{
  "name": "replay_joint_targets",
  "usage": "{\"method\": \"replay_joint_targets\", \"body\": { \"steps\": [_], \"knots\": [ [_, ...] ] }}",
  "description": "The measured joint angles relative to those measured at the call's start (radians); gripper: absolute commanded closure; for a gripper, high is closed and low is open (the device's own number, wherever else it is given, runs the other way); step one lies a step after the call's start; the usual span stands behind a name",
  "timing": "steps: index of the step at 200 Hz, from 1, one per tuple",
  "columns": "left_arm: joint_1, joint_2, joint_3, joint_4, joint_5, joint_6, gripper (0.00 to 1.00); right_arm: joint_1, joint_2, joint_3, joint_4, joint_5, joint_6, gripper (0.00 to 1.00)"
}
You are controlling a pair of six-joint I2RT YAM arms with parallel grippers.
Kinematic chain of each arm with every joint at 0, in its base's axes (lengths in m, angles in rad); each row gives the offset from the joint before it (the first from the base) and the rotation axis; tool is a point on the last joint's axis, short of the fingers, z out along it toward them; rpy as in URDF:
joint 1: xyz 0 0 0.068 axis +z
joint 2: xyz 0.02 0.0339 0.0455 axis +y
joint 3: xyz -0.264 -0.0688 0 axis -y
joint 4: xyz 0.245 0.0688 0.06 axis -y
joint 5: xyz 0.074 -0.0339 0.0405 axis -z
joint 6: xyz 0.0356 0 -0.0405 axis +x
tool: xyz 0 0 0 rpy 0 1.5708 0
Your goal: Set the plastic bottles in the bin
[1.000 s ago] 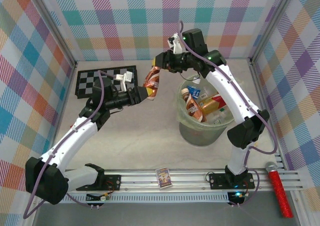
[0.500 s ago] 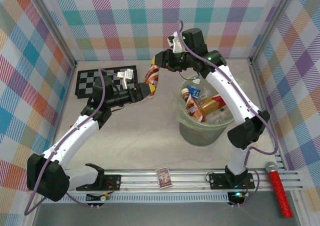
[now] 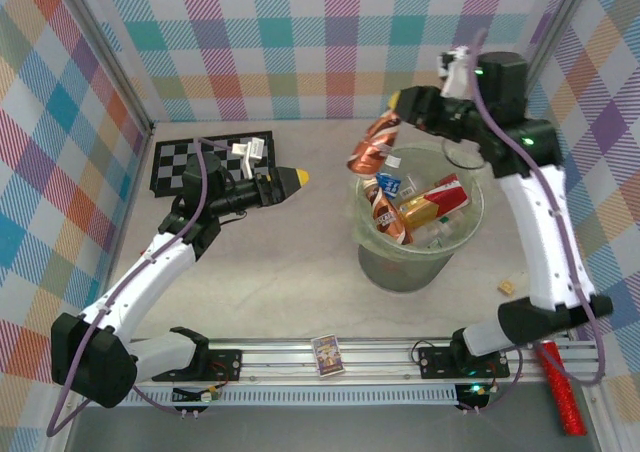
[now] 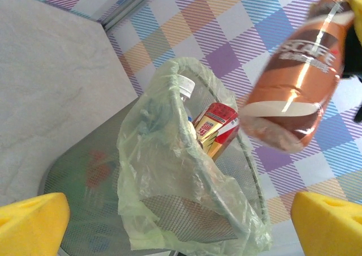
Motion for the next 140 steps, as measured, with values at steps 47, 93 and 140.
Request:
{"method": "replay_joint_targets", "body": {
  "steps": [47,93,140],
  "knots": [
    [-0.036,0.032,0.006,-0.004,-0.035,0.031,0.00,-0.128,-0.093,0.069,-0.286,0.077,-0.088,0.82],
    [-0.052,0.084,0.049,-0.081,-0.071,0.062,0.01,-0.134,-0.002,0.079,-0.446,0.097,-0.157,0.81],
    [-0.052,0.106,0.065,-0.201,-0.130,0.097,0.02,-0.132,0.153,0.079,-0.476,0.094,-0.220,0.80]
  ]
}}
